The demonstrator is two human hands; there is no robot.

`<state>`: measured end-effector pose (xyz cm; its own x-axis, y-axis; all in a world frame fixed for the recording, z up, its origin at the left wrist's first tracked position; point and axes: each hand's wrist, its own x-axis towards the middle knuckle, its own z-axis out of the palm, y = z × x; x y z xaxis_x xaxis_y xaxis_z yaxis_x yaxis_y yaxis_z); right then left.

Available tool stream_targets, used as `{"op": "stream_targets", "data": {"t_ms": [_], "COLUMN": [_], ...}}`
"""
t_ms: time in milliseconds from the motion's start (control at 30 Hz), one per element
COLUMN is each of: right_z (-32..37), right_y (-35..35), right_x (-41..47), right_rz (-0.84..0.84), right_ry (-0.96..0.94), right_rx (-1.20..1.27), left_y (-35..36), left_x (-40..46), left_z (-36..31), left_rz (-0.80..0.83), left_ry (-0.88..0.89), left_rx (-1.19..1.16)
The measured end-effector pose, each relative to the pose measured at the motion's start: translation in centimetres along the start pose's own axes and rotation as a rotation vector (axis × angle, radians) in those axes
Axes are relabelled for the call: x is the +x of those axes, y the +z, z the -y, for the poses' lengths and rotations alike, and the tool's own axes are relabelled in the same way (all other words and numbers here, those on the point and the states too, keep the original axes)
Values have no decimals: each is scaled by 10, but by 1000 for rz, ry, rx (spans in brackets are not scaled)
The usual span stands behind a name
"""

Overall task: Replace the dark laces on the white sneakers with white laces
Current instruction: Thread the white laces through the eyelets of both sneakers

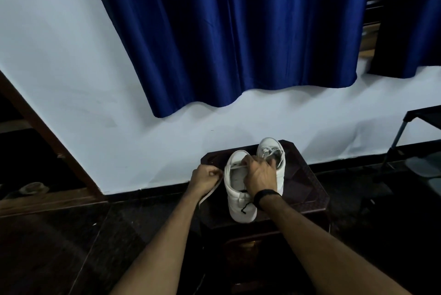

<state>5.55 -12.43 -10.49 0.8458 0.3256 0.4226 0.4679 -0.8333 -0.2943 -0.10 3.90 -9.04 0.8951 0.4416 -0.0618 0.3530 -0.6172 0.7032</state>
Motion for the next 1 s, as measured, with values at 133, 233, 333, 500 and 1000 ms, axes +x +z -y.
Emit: {"op": "stream_targets", "data": {"t_ms": [133,233,333,500,1000], "right_z": [1,0,3,57,9], "right_y": [2,2,-8,-39,-95], "right_x": [-1,0,-6,-24,3], "right_rz": [3,-38,-174,171,296], "right_ry": [13,-13,-194,-229,-173], "right_rx": [23,37,53,725,548], "left_y": [-35,-78,-107,-94,-63], "left_x": [-6,-21,-35,-48,-52], "left_z": [-6,-20,-37,-75,-65], "left_rz": [-128,100,271,238,-353], "left_ry": [-105,-340,-370,-326,67], "left_rx": [-39,-398,-670,-955,-151]}}
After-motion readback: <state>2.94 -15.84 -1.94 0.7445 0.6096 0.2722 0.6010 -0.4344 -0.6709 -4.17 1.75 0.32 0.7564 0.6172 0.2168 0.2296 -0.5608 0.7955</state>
